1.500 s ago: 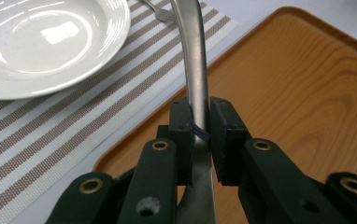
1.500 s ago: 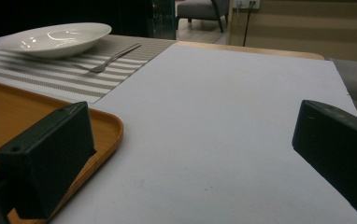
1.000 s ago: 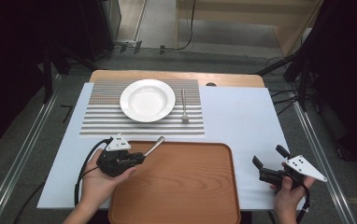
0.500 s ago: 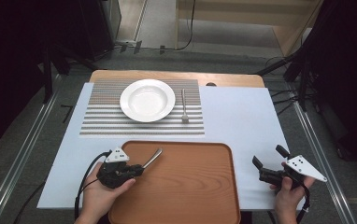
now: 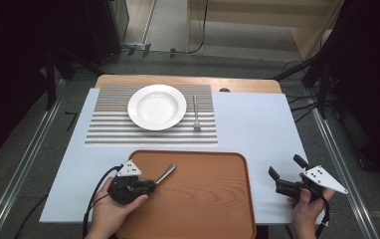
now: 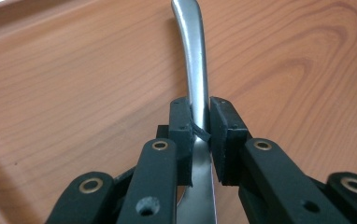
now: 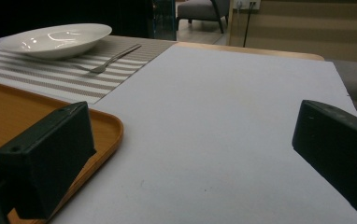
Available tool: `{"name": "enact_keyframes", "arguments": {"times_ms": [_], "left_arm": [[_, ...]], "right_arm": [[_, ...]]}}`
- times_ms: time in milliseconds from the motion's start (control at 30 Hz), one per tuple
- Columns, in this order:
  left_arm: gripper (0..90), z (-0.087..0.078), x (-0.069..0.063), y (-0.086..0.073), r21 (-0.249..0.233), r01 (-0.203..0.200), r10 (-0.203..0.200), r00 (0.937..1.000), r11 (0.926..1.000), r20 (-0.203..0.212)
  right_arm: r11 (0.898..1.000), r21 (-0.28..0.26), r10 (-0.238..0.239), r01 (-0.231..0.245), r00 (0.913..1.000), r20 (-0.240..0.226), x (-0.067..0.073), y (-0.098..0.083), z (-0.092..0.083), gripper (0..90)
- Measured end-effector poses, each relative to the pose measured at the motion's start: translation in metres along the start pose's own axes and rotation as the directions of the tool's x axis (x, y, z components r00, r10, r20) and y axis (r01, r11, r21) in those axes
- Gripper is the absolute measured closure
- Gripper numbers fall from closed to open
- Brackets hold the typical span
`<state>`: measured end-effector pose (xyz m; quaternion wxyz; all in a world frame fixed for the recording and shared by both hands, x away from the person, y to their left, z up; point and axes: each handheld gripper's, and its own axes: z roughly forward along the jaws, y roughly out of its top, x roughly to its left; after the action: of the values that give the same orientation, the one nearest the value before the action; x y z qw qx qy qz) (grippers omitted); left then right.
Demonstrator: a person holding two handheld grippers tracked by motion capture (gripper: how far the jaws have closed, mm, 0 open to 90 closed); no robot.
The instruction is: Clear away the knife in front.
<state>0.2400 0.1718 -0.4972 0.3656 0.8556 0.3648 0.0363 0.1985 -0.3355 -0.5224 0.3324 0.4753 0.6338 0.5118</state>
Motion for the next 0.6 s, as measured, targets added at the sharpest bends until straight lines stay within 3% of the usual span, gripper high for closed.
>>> {"name": "enact_keyframes", "arguments": {"times_ms": [167,267,300,333,367,433,467,500,533,567,600], "left_arm": [[79.3,0.005,-0.003,-0.001,0.023,-0.002,0.003,0.9999,0.9997,-0.010],[79.0,0.006,0.000,0.000,0.033,0.011,-0.011,0.9999,0.9994,0.011],[69.6,0.006,0.001,0.000,0.029,0.016,-0.017,0.9997,0.9994,0.019],[65.6,0.002,0.004,0.001,-0.016,0.015,-0.015,0.9998,0.9998,0.012],[64.4,0.002,0.004,0.001,-0.016,0.015,-0.015,0.9998,0.9998,0.012],[66.2,-0.003,0.007,0.001,-0.077,0.001,-0.001,1.0000,0.9970,0.000],[77.8,-0.008,0.007,0.004,-0.111,-0.021,0.024,0.9995,0.9936,0.020],[83.4,-0.008,0.007,0.004,-0.111,-0.021,0.024,0.9995,0.9936,0.020],[89.7,-0.007,0.001,0.007,-0.121,-0.067,0.071,0.9968,0.9905,0.036],[89.8,-0.007,0.001,0.007,-0.121,-0.067,0.071,0.9968,0.9905,0.036],[89.9,0.000,-0.006,0.011,-0.086,-0.113,0.117,0.9922,0.9899,0.044]], "right_arm": [[1.000,-0.001,0.001,-0.001,1.0000,-0.001,0.000,0.000,0.000,0.0],[1.000,-0.002,0.000,0.000,1.0000,-0.001,0.000,0.000,0.000,0.0],[1.000,-0.003,-0.001,0.001,1.0000,-0.002,-0.001,0.000,0.000,0.0],[1.000,-0.004,-0.002,0.002,1.0000,-0.002,-0.001,0.000,0.000,0.0],[1.000,-0.004,-0.002,0.002,1.0000,-0.002,-0.001,0.000,0.000,0.0],[1.000,-0.004,-0.002,0.002,1.0000,-0.002,-0.001,0.000,0.000,0.0],[1.000,-0.002,-0.001,0.001,1.0000,-0.002,0.000,0.000,0.000,0.0],[1.000,-0.002,-0.003,0.003,1.0000,-0.002,0.000,0.000,0.001,0.0],[1.000,0.000,-0.003,0.003,1.0000,-0.001,0.000,0.000,0.001,0.0],[1.000,0.000,-0.003,0.003,1.0000,-0.001,0.000,0.000,0.001,0.0],[1.000,0.002,-0.004,0.004,1.0000,0.000,0.000,0.000,0.001,0.0]]}}
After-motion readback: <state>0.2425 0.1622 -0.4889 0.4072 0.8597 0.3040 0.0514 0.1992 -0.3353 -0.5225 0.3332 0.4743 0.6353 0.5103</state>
